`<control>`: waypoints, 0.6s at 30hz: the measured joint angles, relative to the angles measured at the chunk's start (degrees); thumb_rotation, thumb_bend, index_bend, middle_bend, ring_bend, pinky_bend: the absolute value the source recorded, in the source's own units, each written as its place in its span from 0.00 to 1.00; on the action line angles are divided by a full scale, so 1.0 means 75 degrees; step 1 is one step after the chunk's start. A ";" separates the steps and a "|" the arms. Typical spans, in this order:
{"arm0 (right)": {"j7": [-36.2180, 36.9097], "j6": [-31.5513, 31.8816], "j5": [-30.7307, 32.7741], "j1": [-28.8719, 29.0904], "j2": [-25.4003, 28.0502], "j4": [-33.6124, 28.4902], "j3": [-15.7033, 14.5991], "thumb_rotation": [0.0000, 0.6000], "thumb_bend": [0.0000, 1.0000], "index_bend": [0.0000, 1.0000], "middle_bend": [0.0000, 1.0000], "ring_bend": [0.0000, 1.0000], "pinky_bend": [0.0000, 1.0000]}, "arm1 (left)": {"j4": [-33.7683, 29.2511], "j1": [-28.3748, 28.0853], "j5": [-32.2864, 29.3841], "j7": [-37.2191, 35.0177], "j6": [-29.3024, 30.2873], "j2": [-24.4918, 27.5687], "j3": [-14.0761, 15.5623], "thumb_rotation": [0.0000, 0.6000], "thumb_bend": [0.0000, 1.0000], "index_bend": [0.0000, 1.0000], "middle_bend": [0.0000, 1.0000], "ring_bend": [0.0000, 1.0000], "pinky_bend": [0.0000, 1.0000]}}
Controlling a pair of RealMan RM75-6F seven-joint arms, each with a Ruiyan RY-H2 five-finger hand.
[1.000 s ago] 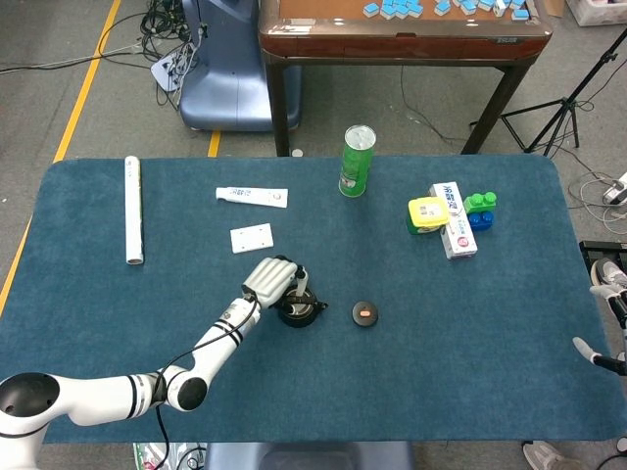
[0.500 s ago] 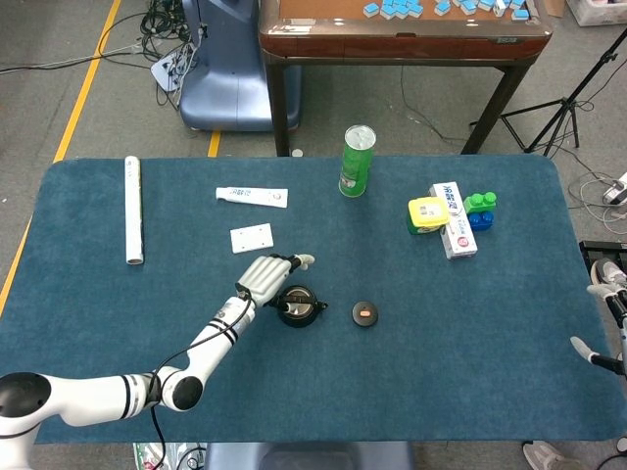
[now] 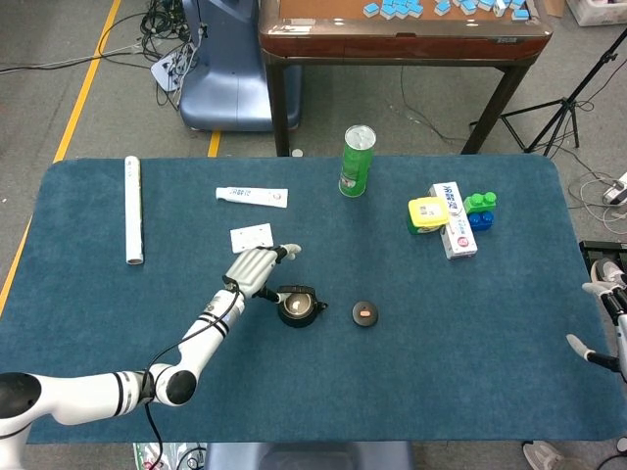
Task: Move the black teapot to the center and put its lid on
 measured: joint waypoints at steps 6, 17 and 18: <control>-0.0053 0.0059 -0.0041 -0.0022 0.0035 -0.0076 -0.0008 1.00 0.17 0.28 0.28 0.11 0.18 | 0.0113 0.0055 -0.0195 0.0088 0.0128 0.0004 0.0011 1.00 0.25 0.17 0.25 0.29 0.20; -0.0047 0.0105 -0.0100 -0.0029 0.0027 -0.0095 -0.0014 1.00 0.17 0.28 0.28 0.11 0.18 | -0.0261 0.0219 -0.0127 0.0038 0.0128 0.0206 0.0132 1.00 0.25 0.17 0.25 0.29 0.20; -0.0043 0.0110 -0.0099 -0.0034 0.0030 -0.0091 -0.0015 1.00 0.17 0.28 0.28 0.11 0.18 | -0.0288 0.0215 -0.0104 0.0034 0.0135 0.0198 0.0130 1.00 0.25 0.17 0.25 0.29 0.20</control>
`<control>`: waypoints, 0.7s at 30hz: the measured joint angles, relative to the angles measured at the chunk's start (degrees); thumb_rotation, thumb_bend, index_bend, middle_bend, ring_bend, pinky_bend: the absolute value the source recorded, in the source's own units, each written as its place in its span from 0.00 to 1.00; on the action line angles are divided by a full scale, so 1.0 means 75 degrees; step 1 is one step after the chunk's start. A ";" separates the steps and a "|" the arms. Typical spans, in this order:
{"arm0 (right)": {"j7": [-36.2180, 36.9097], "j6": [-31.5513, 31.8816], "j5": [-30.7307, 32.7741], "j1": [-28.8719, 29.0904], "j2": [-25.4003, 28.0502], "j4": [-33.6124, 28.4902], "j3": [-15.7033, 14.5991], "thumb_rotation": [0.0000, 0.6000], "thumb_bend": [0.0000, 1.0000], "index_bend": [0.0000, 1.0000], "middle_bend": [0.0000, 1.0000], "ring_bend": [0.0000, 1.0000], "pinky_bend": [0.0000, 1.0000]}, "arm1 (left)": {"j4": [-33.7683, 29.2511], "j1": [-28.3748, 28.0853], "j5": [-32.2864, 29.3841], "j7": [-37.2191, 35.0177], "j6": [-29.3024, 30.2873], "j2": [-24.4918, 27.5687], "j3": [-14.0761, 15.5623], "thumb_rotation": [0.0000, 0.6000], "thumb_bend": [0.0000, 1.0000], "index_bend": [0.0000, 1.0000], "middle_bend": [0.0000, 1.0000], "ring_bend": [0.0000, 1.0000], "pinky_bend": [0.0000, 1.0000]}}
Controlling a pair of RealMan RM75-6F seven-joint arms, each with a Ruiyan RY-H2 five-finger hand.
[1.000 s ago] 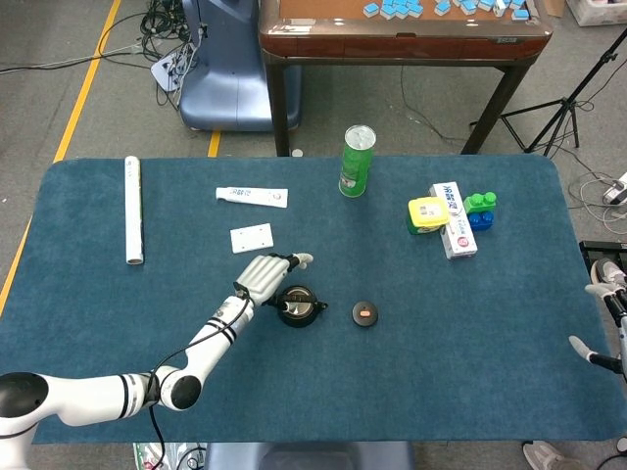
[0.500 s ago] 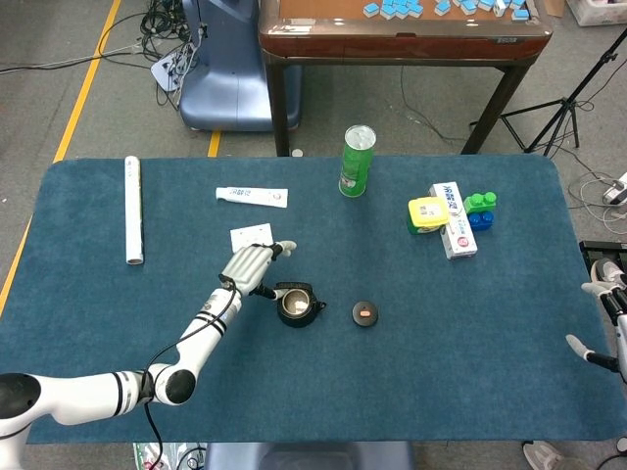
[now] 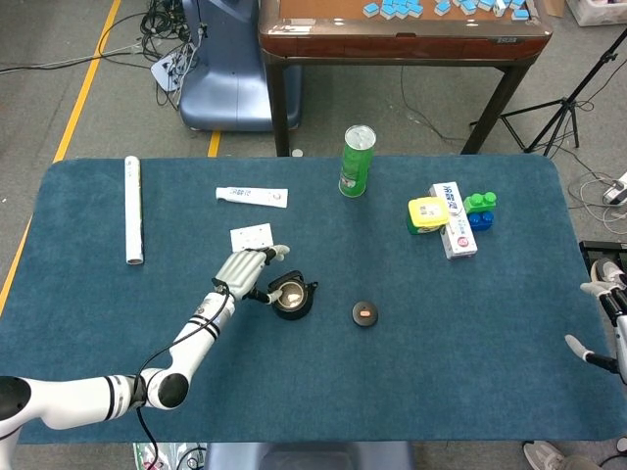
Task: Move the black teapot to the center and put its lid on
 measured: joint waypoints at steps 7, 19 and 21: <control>0.0051 0.0052 0.0007 -0.0047 0.0018 0.0013 -0.0006 1.00 0.17 0.28 0.28 0.11 0.18 | -0.0055 -0.0082 0.0022 -0.0055 0.0063 -0.0106 -0.0150 1.00 0.21 0.17 0.25 0.29 0.20; -0.0059 0.0088 -0.0025 0.0005 0.0130 -0.0083 0.0071 1.00 0.17 0.28 0.28 0.11 0.18 | -0.0752 0.0436 0.0602 -0.0478 0.0496 0.0537 -0.0096 1.00 0.19 0.15 0.24 0.28 0.20; -0.0114 0.0067 -0.0049 0.0037 0.0190 -0.0167 0.0082 1.00 0.17 0.28 0.28 0.11 0.18 | -0.0852 0.0587 0.0766 -0.0601 0.0620 0.0685 -0.0061 1.00 0.19 0.15 0.24 0.27 0.20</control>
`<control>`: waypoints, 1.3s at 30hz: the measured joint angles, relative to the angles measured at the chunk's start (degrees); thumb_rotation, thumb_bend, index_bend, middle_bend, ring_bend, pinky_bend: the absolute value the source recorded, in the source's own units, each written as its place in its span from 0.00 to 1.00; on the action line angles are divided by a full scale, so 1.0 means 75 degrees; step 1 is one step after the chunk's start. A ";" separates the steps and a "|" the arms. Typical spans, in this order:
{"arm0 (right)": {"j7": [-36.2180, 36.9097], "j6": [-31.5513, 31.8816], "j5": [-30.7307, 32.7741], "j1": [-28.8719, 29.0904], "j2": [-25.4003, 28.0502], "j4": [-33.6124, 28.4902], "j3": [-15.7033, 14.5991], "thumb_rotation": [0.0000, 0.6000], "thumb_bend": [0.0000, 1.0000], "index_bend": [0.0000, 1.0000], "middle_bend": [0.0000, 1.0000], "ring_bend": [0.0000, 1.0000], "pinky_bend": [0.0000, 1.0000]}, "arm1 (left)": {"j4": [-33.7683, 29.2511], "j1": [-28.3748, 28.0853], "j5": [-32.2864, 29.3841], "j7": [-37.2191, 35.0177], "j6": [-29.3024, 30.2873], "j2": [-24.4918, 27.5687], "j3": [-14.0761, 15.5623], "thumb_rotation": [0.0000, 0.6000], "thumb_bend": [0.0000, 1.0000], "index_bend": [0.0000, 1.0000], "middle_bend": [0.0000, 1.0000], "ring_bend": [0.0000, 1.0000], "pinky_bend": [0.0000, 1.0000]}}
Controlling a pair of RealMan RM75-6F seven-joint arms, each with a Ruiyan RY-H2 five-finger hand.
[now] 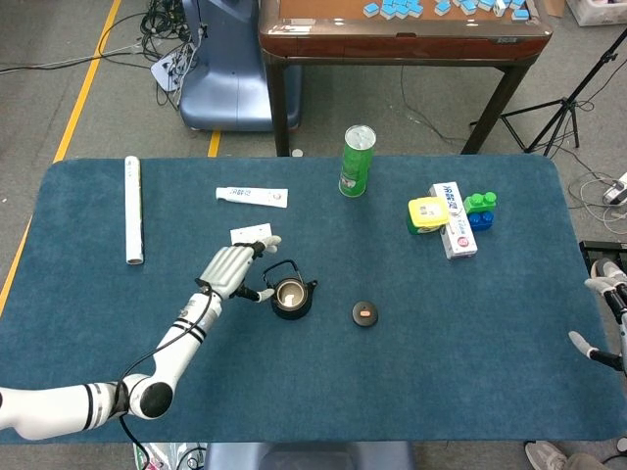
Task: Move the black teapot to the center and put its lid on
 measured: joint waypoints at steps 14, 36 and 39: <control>-0.0112 -0.0840 -0.0753 0.0620 0.0223 -0.0377 -0.0191 1.00 0.17 0.28 0.28 0.11 0.18 | -0.0784 0.1811 0.1491 -0.0922 0.1751 0.1373 0.0604 1.00 0.19 0.15 0.24 0.27 0.20; -0.0493 -0.4124 -0.1872 0.3221 -0.0050 -0.1189 -0.0275 1.00 0.17 0.33 0.29 0.11 0.18 | -0.1289 0.4539 0.3136 -0.0889 0.4209 0.2532 0.1919 1.00 0.19 0.15 0.24 0.27 0.20; -0.0753 -0.4480 -0.1676 0.3472 -0.0303 -0.1217 -0.0272 1.00 0.17 0.33 0.29 0.11 0.18 | -0.1206 0.4688 0.3303 -0.1051 0.4275 0.2512 0.1956 1.00 0.19 0.15 0.24 0.27 0.20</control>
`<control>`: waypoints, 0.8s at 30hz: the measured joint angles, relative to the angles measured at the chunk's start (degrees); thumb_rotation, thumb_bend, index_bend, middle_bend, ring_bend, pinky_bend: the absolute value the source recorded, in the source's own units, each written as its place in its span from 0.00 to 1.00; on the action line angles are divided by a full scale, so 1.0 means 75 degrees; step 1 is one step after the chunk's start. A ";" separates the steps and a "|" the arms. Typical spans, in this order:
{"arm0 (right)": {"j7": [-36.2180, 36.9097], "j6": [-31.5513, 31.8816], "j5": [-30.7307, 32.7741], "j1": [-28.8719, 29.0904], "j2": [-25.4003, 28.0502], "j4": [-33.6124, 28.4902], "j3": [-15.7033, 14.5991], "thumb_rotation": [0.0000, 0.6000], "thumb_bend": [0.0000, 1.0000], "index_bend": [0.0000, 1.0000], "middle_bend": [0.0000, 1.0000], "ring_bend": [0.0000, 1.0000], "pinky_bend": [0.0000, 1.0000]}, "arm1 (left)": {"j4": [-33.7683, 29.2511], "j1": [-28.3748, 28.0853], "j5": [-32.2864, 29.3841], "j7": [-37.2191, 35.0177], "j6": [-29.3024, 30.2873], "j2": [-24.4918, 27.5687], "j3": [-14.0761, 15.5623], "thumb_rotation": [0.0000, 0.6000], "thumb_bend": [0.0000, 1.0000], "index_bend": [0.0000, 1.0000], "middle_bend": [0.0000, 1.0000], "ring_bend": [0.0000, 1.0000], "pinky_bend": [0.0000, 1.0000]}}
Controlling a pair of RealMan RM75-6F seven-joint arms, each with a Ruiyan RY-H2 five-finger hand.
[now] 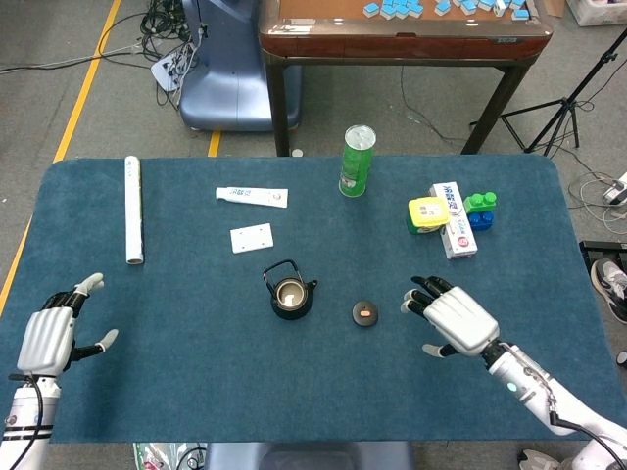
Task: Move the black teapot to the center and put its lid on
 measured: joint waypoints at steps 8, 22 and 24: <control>-0.0637 -0.0698 0.0959 0.0419 -0.0694 0.0210 0.0081 1.00 0.17 0.34 0.29 0.11 0.18 | 0.0039 0.0205 0.0420 -0.0232 -0.0095 0.0086 0.0064 1.00 0.19 0.15 0.24 0.27 0.20; -0.2635 -0.1287 0.2701 0.1287 -0.2145 0.0952 0.0307 1.00 0.17 0.34 0.14 0.00 0.00 | -0.0171 0.0481 0.0725 -0.0449 -0.0195 0.0274 -0.0009 1.00 0.19 0.15 0.24 0.27 0.20; -0.2916 -0.1198 0.2854 0.1367 -0.2416 0.1160 0.0298 1.00 0.17 0.34 0.10 0.00 0.00 | -0.0182 0.0505 0.0728 -0.0451 -0.0230 0.0282 -0.0019 1.00 0.19 0.15 0.24 0.27 0.20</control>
